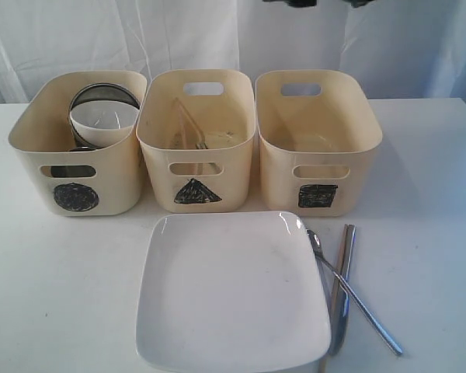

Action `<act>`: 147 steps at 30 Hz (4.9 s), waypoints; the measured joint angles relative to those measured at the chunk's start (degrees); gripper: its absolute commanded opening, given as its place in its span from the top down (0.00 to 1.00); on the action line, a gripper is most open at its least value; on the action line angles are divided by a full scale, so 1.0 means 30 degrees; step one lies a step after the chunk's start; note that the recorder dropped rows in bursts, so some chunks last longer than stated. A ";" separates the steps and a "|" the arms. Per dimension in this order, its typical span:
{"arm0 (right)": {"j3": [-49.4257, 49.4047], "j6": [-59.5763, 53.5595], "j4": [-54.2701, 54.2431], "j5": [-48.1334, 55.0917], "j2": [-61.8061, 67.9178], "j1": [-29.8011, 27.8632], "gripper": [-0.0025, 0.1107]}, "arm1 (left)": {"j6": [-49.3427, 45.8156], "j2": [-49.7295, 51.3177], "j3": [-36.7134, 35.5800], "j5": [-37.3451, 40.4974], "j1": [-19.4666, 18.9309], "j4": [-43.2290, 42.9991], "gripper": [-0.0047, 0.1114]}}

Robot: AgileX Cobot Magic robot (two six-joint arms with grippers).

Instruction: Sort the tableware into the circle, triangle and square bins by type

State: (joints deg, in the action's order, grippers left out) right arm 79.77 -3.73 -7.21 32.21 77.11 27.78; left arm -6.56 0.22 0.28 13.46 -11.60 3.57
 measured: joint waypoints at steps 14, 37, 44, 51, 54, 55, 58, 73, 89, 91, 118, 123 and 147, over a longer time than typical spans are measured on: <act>-0.3068 -0.0148 0.0000 0.4895 -0.9336 -0.0041 0.47 | 0.0000 0.0000 0.0000 0.0000 0.0000 0.0000 0.96; -1.1013 -0.0976 -0.0447 0.7005 -1.4095 0.0816 0.47 | 0.0000 0.0000 0.0000 0.0000 0.0000 0.0000 0.96; -1.4814 -0.1111 0.0180 0.6783 -1.4095 0.1028 0.47 | 0.0000 0.0000 0.0000 0.0000 0.0000 0.0000 0.96; -1.7247 -0.1111 0.0916 0.4134 -1.4095 0.1028 0.47 | 0.0000 0.0000 0.0000 0.0000 0.0000 0.0000 0.96; -1.8207 -0.1111 0.0991 0.2318 -1.4095 0.1028 0.47 | 0.0000 0.0000 0.0000 0.0000 0.0000 0.0000 0.96; -1.8583 -0.1111 0.0991 0.1800 -1.4095 0.1028 0.47 | 0.0000 0.0000 0.0000 0.0000 0.0000 0.0000 0.96; -1.9610 -0.1111 0.0991 0.0128 -1.4095 0.1028 0.47 | 0.0000 0.0000 0.0000 0.0000 0.0000 0.0000 0.96; -2.1860 -0.1669 0.1005 -0.3750 -1.4095 0.1028 0.47 | 0.0000 0.0000 0.0000 0.0000 0.0000 0.0000 0.96; -2.2321 -0.3211 0.1082 -0.7219 -1.0435 0.1028 0.47 | 0.0000 0.0000 0.0000 0.0000 0.0000 0.0000 0.96; -2.2321 -0.3505 0.1082 -0.8003 -0.9583 0.1028 0.47 | 0.0000 0.0000 0.0000 0.0000 0.0000 0.0000 0.96; -2.2321 -0.3688 0.0829 -1.4840 -0.0601 0.1028 0.47 | 0.0000 0.0000 0.0000 0.0000 0.0000 0.0000 0.96; -2.2321 -0.4883 -0.1969 -1.6812 0.0043 0.0595 0.51 | 0.0000 0.0000 0.0000 0.0000 0.0000 0.0000 0.96; -2.0417 -0.7118 -0.3168 -1.7097 0.4448 0.0380 0.60 | 0.0000 0.0000 0.0000 0.0000 0.0000 0.0000 0.96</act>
State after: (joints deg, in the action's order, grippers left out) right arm 18.52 -25.08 -16.71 -19.07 90.45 28.92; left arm -6.56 0.22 0.28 13.46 -11.60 3.57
